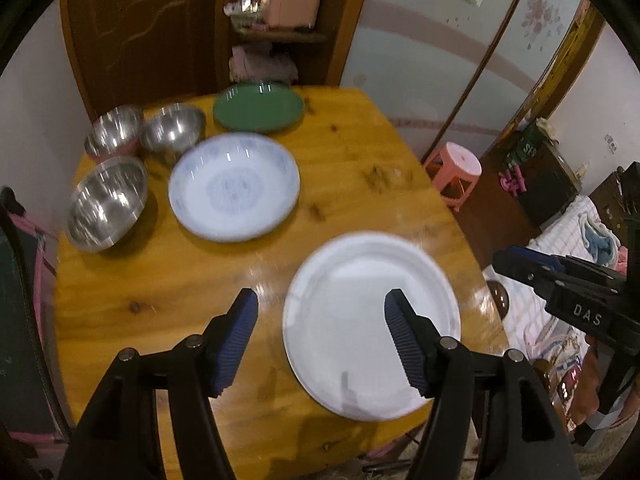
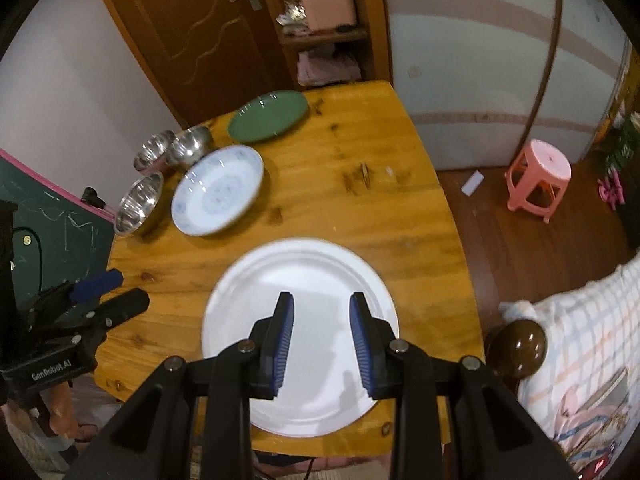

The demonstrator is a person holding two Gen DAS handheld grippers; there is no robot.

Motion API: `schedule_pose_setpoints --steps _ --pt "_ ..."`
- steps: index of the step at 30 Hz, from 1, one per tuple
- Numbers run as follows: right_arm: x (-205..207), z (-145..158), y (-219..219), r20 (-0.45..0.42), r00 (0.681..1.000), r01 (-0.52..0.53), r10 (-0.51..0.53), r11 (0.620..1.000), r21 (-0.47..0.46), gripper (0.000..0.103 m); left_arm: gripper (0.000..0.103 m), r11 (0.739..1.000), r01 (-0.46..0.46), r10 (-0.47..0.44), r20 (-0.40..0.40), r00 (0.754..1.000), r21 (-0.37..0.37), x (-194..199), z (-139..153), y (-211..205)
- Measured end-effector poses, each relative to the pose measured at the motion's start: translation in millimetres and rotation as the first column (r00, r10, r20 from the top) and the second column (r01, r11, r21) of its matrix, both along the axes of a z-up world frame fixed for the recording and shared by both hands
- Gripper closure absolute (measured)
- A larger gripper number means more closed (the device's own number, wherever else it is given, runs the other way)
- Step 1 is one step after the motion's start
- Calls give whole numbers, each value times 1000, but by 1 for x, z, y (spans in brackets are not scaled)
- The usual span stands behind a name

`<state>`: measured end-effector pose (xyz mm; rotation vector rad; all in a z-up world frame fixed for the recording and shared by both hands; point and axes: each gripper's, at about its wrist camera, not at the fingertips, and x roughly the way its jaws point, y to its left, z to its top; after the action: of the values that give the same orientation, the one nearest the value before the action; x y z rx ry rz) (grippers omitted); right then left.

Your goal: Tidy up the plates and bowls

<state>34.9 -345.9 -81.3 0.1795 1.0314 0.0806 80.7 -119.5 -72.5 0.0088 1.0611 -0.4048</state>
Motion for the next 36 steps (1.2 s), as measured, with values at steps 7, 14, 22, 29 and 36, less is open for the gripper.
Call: schedule_pose_setpoints --steps 7,14,22,29,36 --pt "21 46 9 50 997 -66 65 998 8 74 33 999 -40 42 86 995 -19 31 53 10" --pt "59 70 15 72 994 -88 85 996 35 74 29 987 -138 147 127 981 -83 70 85 37" --pt "91 120 13 149 984 -102 94 994 48 74 28 982 -167 181 168 969 -93 94 105 52" --pt "130 129 16 166 981 -111 100 992 57 49 27 978 -189 201 164 966 -82 113 95 52" --pt "171 101 25 83 990 -120 115 990 69 49 27 973 -226 230 129 965 -48 135 69 55"
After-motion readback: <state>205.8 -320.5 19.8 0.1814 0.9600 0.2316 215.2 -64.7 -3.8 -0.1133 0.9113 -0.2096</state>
